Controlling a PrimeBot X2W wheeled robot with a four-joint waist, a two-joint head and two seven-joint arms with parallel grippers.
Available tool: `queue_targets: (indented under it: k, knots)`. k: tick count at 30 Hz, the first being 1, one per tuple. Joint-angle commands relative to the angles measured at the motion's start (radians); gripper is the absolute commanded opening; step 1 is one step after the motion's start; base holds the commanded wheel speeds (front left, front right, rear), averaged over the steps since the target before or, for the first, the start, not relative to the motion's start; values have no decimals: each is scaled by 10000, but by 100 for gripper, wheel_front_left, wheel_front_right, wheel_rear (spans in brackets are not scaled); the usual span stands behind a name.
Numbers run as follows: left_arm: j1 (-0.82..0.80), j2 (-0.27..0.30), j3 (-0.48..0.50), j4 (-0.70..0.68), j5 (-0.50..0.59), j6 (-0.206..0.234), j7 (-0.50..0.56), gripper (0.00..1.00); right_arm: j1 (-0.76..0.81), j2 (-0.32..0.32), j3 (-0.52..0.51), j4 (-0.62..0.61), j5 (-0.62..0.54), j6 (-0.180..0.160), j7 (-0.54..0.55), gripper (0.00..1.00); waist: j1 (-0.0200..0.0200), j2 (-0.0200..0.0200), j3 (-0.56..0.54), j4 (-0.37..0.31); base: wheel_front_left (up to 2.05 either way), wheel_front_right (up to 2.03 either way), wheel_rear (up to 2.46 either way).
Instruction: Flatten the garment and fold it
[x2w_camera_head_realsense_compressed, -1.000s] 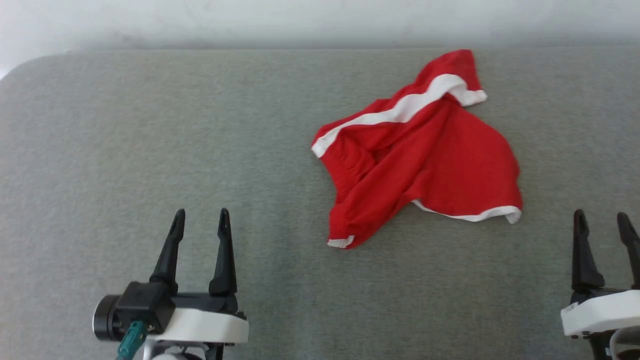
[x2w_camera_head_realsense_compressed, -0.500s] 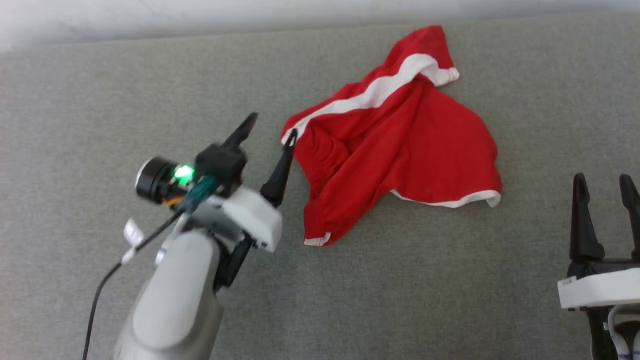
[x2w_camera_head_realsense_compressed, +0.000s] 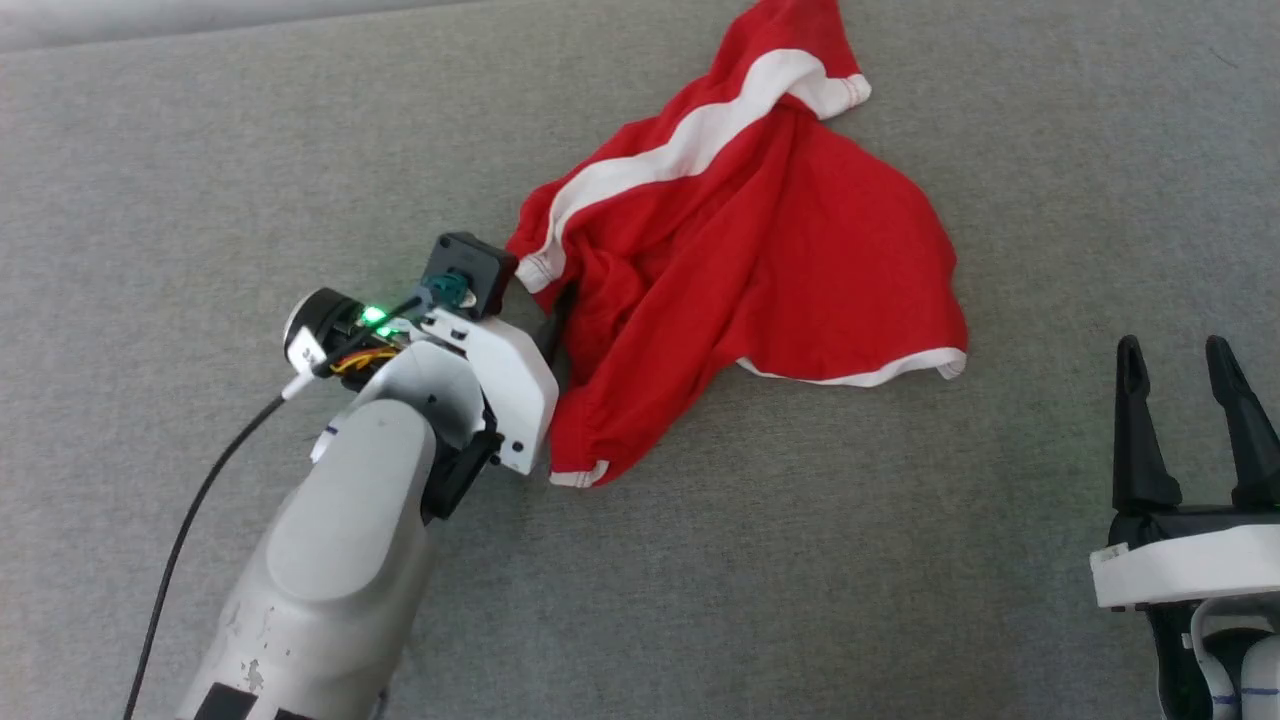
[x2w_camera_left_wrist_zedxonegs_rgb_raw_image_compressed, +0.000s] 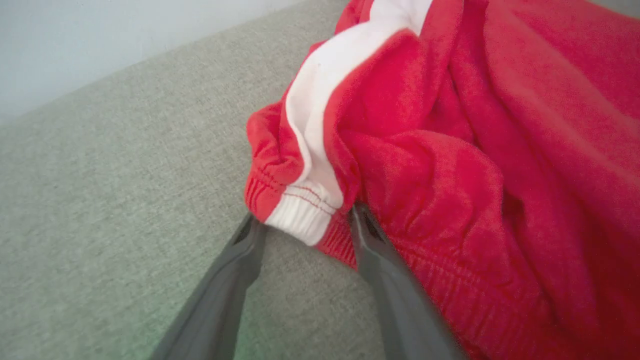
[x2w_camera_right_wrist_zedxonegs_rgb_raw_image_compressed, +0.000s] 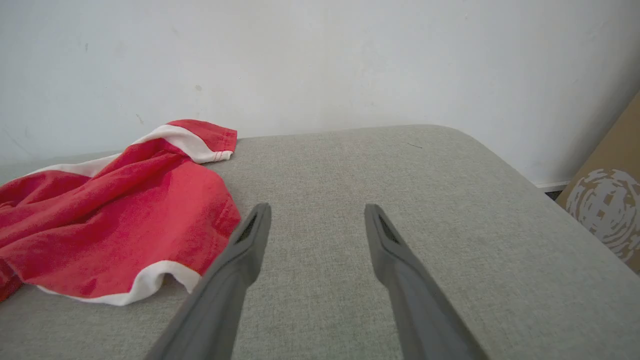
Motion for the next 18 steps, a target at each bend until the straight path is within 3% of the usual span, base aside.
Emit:
queue_targets:
  k: [1, 5, 8, 15, 18]
  knots:
    - [50, -51, -7, 258, -72, 0, 80, 0, -129, 12, 12, 37, 53, -9, -83, 100, 0, 1, 43, -101, 0, 0, 0]
    - [-112, -147, 243, 208, -509, -3, 90, 0, -69, 12, -75, 126, 56, -9, -113, 100, 0, 1, -86, -58, 0, 0, 0]
    - [-388, 95, 409, -258, -937, -33, 358, 0, -71, 12, -52, 151, 45, -9, -87, 100, 0, 1, -172, -25, 0, 0, 0]
    - [-1169, 1704, 823, -1438, -1142, -59, 1246, 0, -119, 12, 139, 175, 81, -9, -60, 100, 0, 1, -47, -130, 0, 0, 0]
    - [-1150, 2078, 914, -1465, -1279, -63, 1328, 26, -167, 12, 235, 266, 109, -9, -87, 100, 0, 1, 62, -203, 0, 0, 0]
